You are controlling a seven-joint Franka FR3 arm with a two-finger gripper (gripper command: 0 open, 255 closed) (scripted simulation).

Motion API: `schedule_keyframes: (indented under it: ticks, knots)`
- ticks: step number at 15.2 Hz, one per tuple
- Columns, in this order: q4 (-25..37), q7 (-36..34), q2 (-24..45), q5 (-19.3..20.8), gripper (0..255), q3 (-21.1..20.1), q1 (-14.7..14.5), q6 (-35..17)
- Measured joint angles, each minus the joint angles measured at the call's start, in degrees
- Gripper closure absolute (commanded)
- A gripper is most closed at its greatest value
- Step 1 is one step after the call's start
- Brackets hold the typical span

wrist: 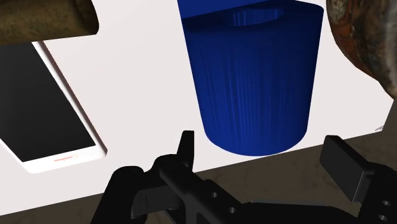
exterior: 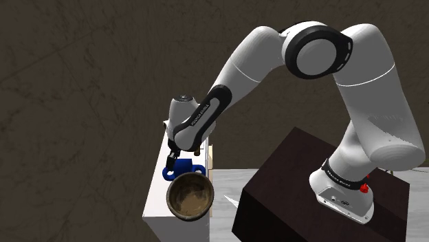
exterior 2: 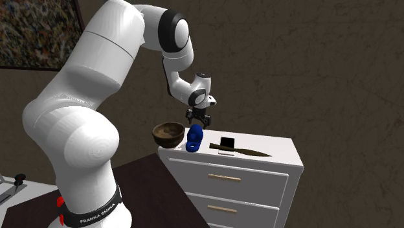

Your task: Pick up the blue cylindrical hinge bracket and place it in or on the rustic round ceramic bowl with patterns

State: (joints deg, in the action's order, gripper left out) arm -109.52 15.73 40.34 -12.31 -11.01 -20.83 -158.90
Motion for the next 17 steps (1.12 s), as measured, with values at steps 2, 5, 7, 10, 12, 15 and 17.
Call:
schedule_keyframes:
  ticks: [2, 5, 7, 10, 12, 15, 17]
  knots:
    - [0.0, 0.0, 0.0, 0.0, 255, 0.0, 0.0, 0.0]
    - [0.0, 0.0, 0.0, 0.0, 255, 0.0, 0.0, 0.0]
    - [0.0, 0.0, 0.0, 0.0, 255, 0.0, 0.0, 0.0]
    - [0.0, 0.0, 0.0, 0.0, 255, 0.0, 0.0, 0.0]
    - [0.0, -0.1, -0.3, 0.0, 255, 0.0, 0.0, 0.3]
    - [-0.8, -0.3, -2.0, 0.0, 255, 0.0, 0.1, 1.2]
    - [-0.9, -0.6, -3.2, 0.0, 255, 0.0, 0.0, 2.3]
